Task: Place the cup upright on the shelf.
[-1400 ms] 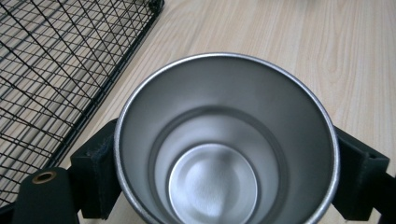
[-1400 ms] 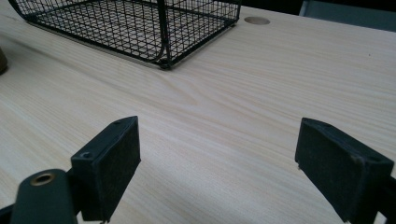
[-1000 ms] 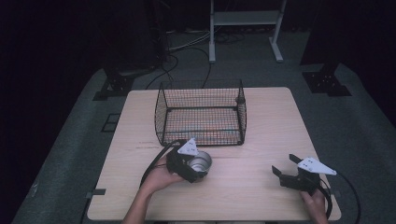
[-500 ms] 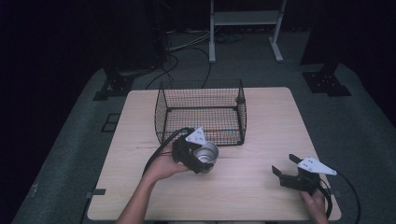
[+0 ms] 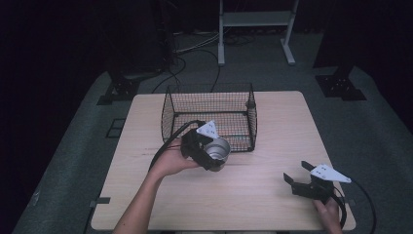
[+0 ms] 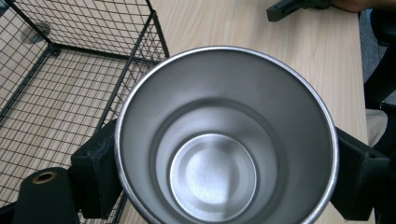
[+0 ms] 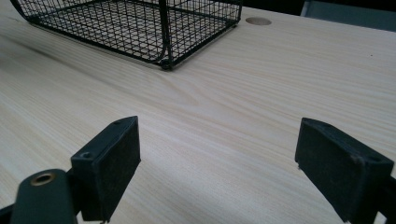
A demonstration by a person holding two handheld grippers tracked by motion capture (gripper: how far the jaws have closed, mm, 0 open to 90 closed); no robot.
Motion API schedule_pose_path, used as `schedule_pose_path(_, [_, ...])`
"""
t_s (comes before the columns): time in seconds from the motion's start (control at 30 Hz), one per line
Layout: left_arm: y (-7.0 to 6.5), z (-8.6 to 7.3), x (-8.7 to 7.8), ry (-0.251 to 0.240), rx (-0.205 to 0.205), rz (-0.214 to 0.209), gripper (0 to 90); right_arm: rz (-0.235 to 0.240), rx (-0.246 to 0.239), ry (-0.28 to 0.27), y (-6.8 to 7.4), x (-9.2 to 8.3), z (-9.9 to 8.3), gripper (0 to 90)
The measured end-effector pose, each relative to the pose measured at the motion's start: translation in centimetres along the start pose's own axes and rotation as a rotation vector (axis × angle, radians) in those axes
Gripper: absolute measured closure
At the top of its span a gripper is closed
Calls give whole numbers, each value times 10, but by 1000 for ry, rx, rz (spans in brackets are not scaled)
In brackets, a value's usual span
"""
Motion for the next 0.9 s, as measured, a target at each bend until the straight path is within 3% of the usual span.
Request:
schedule_pose_path(0.3, [11, 12, -10, -10, -7, 2, 138, 0, 1, 0, 0, 0, 0, 134])
schedule_pose_path(0.9, [32, 35, -27, 13, -2, -3, 139, 2, 2, 0, 0, 0, 0, 134])
Point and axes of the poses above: each handheld gripper's, and its own axes: x roughly forward along the jaws, z roughly out of its top, y roughly to its left, the point moved 5 cm from there along x, roughly forward along the jaws, and after that the axes turned 8 degrees about z, right-handed, at the moved point
